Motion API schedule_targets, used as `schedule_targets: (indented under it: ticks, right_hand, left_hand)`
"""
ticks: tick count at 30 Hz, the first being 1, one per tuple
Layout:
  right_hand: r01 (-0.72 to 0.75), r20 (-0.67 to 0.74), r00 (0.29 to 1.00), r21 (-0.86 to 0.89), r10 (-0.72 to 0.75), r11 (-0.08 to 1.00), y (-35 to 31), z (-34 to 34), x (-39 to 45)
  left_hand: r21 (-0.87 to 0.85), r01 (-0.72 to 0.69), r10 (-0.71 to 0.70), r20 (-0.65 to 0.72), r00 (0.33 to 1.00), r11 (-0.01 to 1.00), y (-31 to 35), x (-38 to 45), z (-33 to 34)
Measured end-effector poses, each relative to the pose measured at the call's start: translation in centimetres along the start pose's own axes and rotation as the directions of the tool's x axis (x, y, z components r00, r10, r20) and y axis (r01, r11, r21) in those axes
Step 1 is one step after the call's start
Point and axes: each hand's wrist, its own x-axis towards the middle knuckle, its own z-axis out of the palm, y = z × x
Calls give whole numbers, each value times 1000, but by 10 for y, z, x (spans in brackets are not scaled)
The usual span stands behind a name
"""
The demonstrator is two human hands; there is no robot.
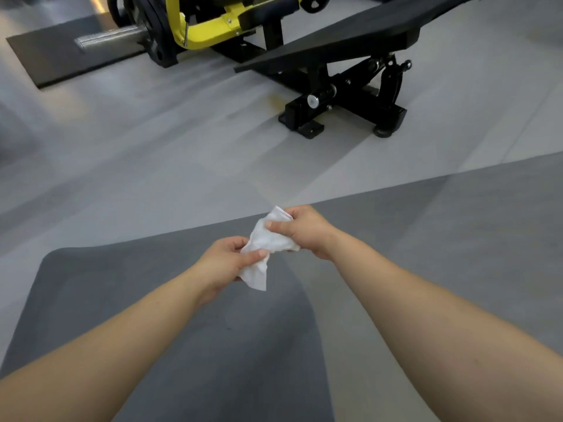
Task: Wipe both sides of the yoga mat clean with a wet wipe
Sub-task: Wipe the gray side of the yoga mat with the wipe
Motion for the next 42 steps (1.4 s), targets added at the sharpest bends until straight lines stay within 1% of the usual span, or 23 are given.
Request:
schedule_targets:
  ticks: [3,5,7,8,10,13,15,16,18,20,23,25,27,29,30,32,33,35,37,39,40,41,42]
  right_hand:
    - [16,-117,992,-180,-38,984,2,-19,-12]
    - [2,-163,986,-198,-35,980,1,-28,-16]
    - [-43,-197,980,-144,14,989,-3,-32,-19]
    - [-73,-198,979,-94,53,993,-5,-32,-20]
    - [-134,-156,979,2,133,991,-10,-28,-24]
    - [-182,-55,981,89,188,979,-17,-15,-26]
    - [-190,-28,981,104,194,976,-23,-5,-26]
    - [-195,-25,980,82,197,977,-27,-2,-26]
    - [-194,-9,981,31,194,981,-32,4,-25]
    - [-183,9,983,55,183,982,-34,8,-24]
    - [-127,40,992,246,121,961,-39,16,-21]
    - [-62,88,996,366,32,929,-43,20,-19]
    - [-14,61,998,480,-17,877,-45,23,-19]
    - [4,-20,1000,585,10,811,-47,25,-19]
    - [4,-74,996,601,50,800,-48,28,-19]
    - [-30,-164,978,499,129,866,-48,31,-18]
    - [-38,-191,974,399,124,916,-46,32,-17]
    - [-23,-211,976,163,58,986,-40,31,-14]
    - [2,-225,974,-66,-17,998,-36,28,-15]
    - [8,-223,973,-228,-60,974,-34,26,-16]
    - [4,-217,974,-251,-60,968,-34,26,-16]
    - [3,-210,977,-208,-48,978,-34,27,-16]
    - [4,-202,979,-107,-26,994,-36,27,-15]
  left_hand:
    - [-32,35,-33,60,998,999,4,1,-10]
    - [-54,24,-20,63,998,998,6,0,-15]
    - [-81,-5,8,29,1000,997,9,0,-18]
    - [-110,-20,21,2,1000,994,10,1,-20]
    - [-233,-44,33,-48,998,971,13,2,-23]
    - [-455,-80,58,-63,996,887,24,2,-26]
    - [-534,-109,54,-117,992,839,33,-1,-25]
    - [-552,-124,43,-158,987,825,37,-1,-25]
    - [-542,-153,21,-242,970,827,41,-3,-25]
    - [-456,-169,22,-311,950,874,38,-5,-25]
    - [-301,-146,15,-398,917,942,32,-7,-28]
    - [-262,-118,-8,-436,900,958,30,-7,-32]
    - [-259,-91,-28,-425,905,962,29,-8,-36]
    - [-222,-77,-19,-402,915,972,27,-9,-35]
    - [-200,-86,-2,-405,914,976,26,-10,-34]
    - [-201,-136,37,-431,901,970,25,-8,-32]
    - [-228,-160,44,-443,895,960,25,-7,-33]
    - [-322,-179,21,-438,899,930,27,-6,-35]
    - [-395,-195,8,-429,903,898,31,-4,-39]
    - [-396,-209,12,-446,895,894,33,-4,-40]
    - [-403,-207,1,-455,890,892,33,-3,-39]
    - [-417,-199,-16,-458,889,887,33,-4,-37]
    - [-436,-182,-40,-453,891,881,32,-4,-35]
